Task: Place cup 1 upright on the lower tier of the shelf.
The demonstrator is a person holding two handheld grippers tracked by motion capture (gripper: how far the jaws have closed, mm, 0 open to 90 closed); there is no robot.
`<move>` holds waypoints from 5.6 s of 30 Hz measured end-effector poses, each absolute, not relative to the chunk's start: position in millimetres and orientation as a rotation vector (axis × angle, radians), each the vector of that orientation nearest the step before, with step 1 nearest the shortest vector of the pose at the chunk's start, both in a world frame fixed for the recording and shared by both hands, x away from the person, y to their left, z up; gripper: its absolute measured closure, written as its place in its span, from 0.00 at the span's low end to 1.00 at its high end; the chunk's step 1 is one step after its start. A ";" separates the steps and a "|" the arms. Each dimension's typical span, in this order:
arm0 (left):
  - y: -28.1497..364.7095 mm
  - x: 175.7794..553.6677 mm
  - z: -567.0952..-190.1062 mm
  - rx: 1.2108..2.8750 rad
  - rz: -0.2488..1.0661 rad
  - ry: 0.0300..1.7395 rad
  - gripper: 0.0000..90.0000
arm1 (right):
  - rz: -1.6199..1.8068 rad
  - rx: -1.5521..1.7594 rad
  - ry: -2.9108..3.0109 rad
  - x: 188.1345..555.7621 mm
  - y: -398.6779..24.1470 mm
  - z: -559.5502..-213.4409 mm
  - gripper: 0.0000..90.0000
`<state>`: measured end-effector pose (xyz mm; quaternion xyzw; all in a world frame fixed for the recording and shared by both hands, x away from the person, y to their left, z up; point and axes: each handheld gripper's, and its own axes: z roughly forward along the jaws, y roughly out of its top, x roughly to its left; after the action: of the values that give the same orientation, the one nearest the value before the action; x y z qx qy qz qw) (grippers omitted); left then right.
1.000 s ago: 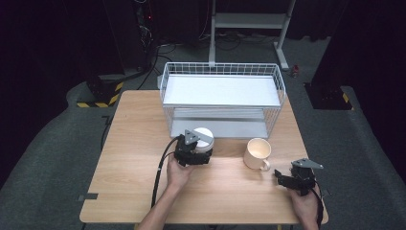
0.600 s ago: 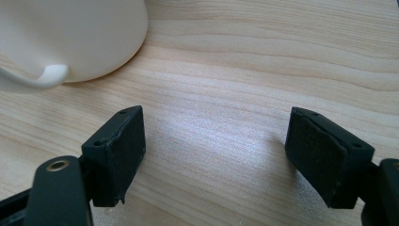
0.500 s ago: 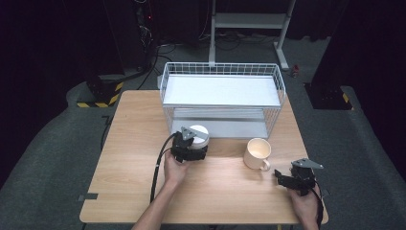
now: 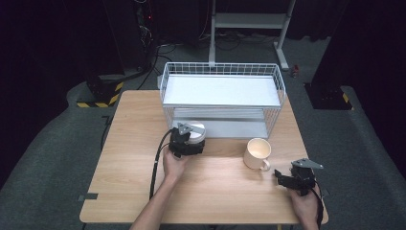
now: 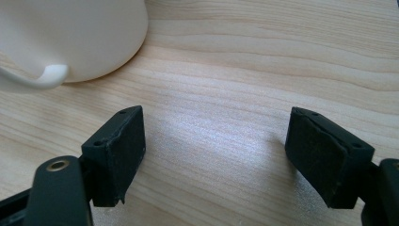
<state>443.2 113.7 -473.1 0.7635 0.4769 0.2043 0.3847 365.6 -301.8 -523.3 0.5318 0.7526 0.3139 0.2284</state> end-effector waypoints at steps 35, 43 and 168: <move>113.0 490.5 -470.8 1.914 0.575 1.288 0.21 | 0.864 1.464 2.072 365.6 -301.8 -523.3 0.23; 112.6 493.5 -472.8 1.916 0.592 1.290 0.21 | 0.864 1.464 2.072 365.6 -301.8 -523.3 0.23; 115.9 489.0 -496.1 1.832 0.610 1.406 0.49 | 0.864 1.463 2.073 365.5 -301.9 -523.3 0.23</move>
<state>489.0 115.9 -496.1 0.7132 0.5473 0.2375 0.3678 365.5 -301.9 -523.3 0.5315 0.7528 0.3139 0.2286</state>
